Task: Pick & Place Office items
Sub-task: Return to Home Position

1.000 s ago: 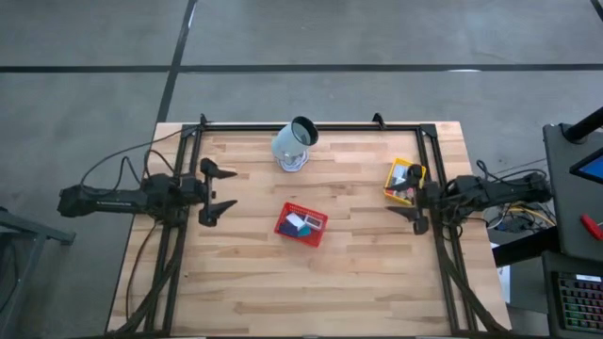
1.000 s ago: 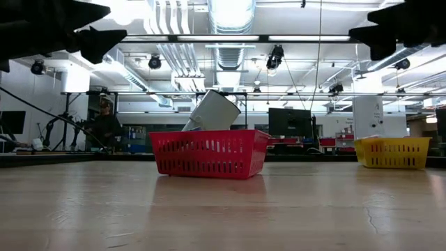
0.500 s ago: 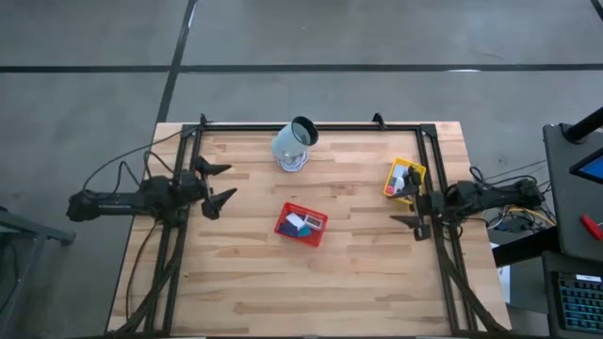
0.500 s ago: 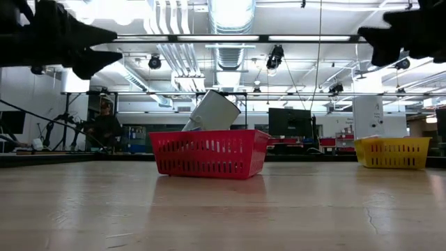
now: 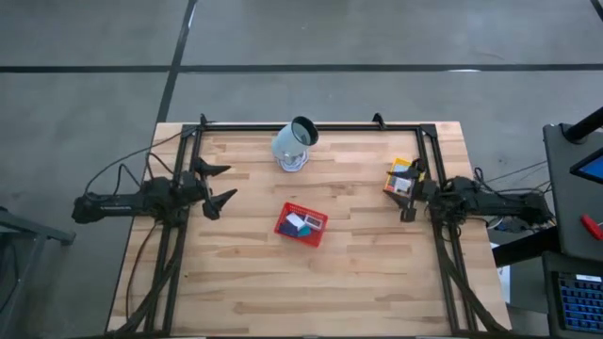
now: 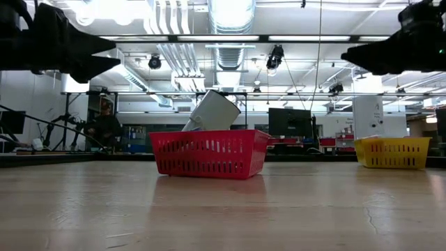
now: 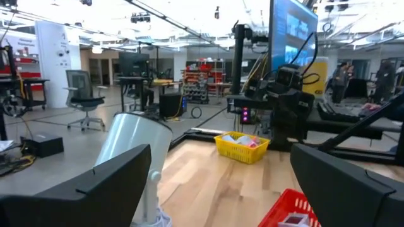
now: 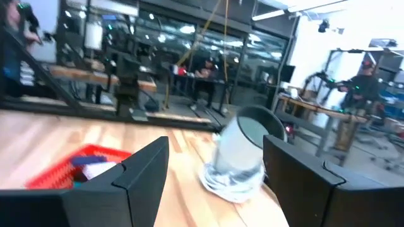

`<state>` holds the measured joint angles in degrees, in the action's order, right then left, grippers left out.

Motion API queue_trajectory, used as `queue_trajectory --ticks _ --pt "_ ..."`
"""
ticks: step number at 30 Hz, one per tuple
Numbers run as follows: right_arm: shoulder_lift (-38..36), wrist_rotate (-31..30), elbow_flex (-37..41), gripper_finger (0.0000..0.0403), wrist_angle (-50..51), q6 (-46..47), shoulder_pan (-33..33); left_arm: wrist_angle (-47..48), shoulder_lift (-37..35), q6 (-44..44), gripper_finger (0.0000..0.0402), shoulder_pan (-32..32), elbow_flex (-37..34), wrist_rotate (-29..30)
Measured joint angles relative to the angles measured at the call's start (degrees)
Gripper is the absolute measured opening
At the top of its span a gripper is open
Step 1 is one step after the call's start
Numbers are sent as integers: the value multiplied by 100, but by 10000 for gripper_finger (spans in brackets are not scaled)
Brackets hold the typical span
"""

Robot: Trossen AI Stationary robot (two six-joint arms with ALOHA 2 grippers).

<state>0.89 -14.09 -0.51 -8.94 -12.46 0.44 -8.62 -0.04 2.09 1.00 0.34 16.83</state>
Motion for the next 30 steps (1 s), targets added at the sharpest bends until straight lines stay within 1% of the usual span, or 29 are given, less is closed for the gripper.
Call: queue_trajectory --ticks 2,6,9,13,16,19,22,25,30 --pt "-6 275 0 249 139 -3 -391 75 -1 43 383 2 0 19" --pt "-4 1041 0 249 318 110 -1221 66 3 41 383 2 0 23" --pt "-11 1368 0 249 495 187 -1753 98 3 31 383 2 0 23" --pt "-13 1873 0 249 576 196 -2096 99 3 23 383 2 0 21" --pt "-49 2279 0 249 574 125 -2093 146 3 1 383 4 0 21" --pt "-87 2308 -3 249 674 182 -2088 203 3 -46 383 4 0 21" --pt "-71 2332 -3 249 712 259 -1939 229 3 -90 383 4 0 21" --pt "-86 2340 -3 249 710 245 -1642 229 3 -90 383 4 0 21" --pt "-85 2295 -3 249 712 147 -942 227 3 -79 383 4 -2 -26"
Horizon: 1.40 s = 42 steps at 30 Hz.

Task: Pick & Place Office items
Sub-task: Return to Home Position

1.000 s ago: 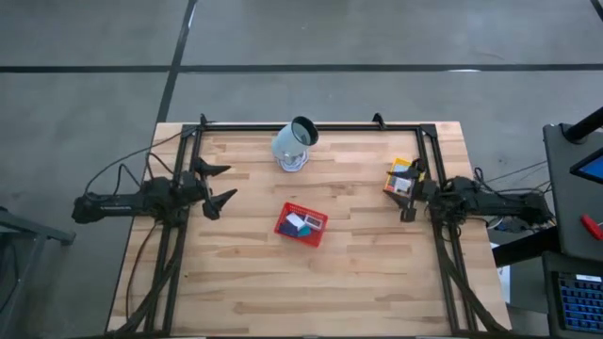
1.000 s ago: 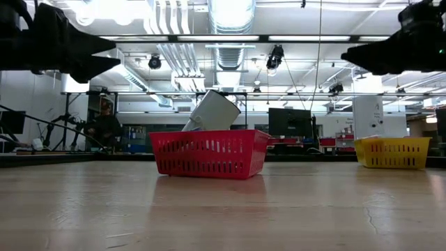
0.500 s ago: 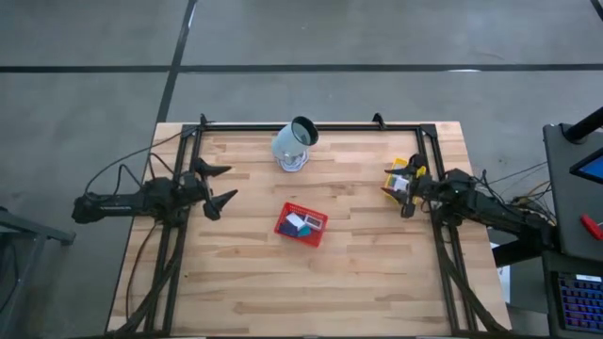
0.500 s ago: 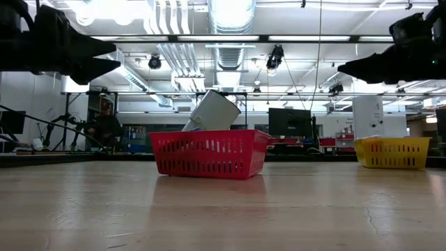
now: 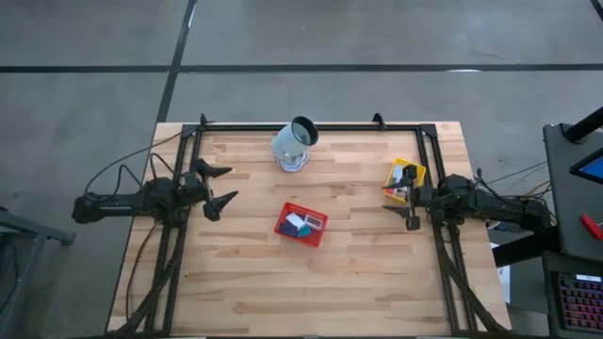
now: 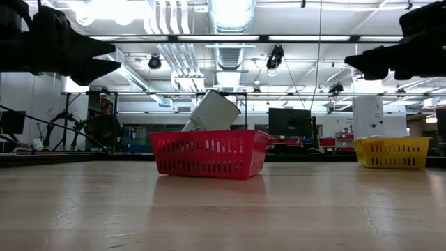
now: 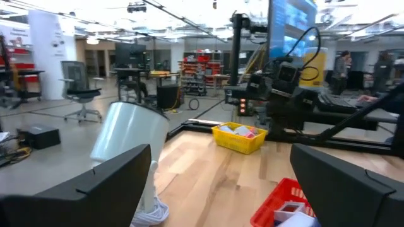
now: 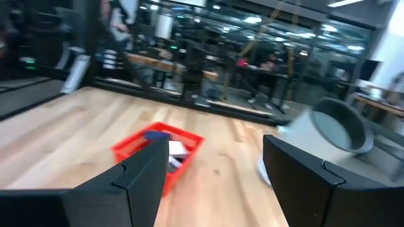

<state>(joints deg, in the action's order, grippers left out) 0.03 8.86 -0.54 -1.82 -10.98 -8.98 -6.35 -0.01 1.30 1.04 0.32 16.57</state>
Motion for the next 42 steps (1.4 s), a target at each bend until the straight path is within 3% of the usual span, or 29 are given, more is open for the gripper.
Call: queue_trajectory --ticks 6,13,20,29,42 --pt "4 -527 0 249 95 -18 900 0 0 15 383 0 0 -480" --pt "2 -1158 0 249 107 -135 1655 52 0 15 383 0 0 -504" --pt "33 -1183 0 249 100 -73 1688 145 0 -8 383 0 0 -545" --pt "42 -1164 0 249 100 5 1688 540 23 -356 383 -4 15 -1108" --pt "51 -1147 0 249 100 0 1686 616 26 -251 383 -2 37 -1097"
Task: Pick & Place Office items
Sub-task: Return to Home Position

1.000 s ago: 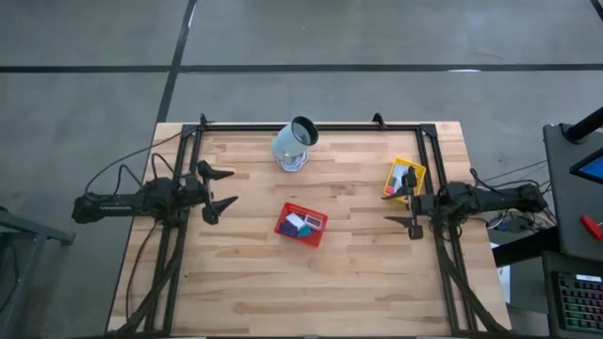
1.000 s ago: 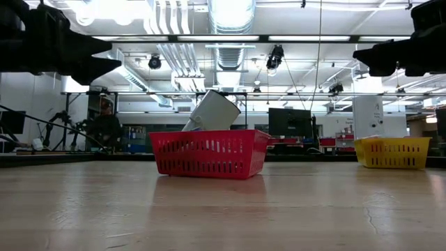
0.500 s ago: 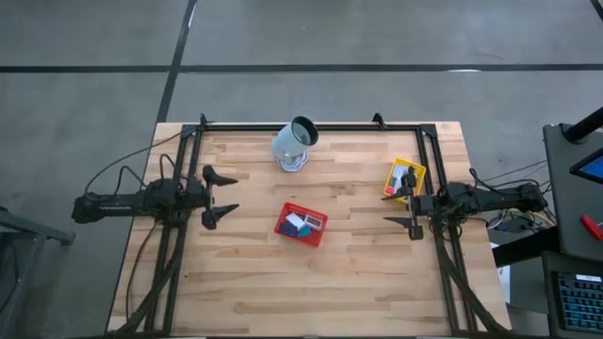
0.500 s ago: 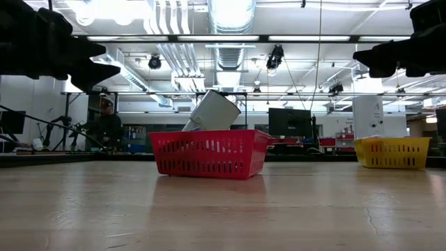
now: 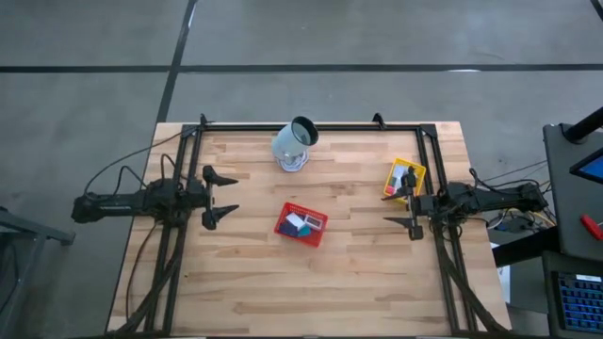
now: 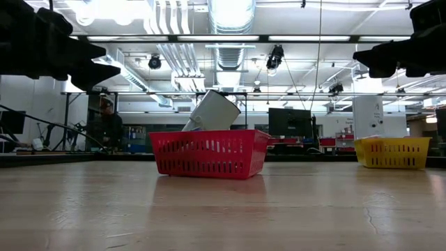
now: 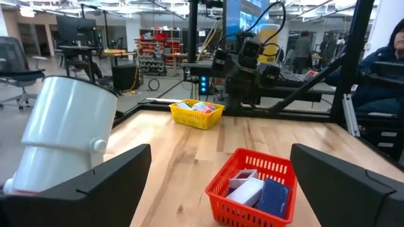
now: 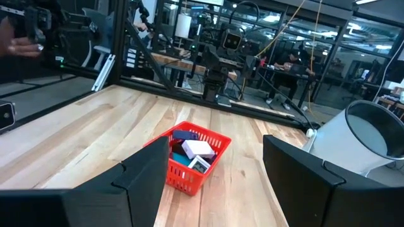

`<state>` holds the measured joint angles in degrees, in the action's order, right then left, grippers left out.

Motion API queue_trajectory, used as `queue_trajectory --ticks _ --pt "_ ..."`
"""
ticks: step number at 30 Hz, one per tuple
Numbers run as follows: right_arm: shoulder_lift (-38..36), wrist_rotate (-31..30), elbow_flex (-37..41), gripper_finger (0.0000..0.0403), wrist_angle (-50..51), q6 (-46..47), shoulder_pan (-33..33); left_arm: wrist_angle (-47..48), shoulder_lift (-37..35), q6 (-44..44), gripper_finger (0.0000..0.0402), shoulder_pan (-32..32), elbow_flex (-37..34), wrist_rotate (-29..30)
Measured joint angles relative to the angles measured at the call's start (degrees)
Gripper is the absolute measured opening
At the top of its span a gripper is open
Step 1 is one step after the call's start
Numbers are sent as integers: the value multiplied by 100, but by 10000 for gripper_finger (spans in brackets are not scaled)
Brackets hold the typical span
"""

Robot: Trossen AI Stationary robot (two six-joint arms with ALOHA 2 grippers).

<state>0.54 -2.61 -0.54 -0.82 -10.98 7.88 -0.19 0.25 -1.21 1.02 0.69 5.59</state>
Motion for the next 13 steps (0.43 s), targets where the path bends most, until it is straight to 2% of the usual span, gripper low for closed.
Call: queue_trajectory --ticks 13 --pt "2 -1 0 249 -2 50 0 7 0 74 383 2 2 36"
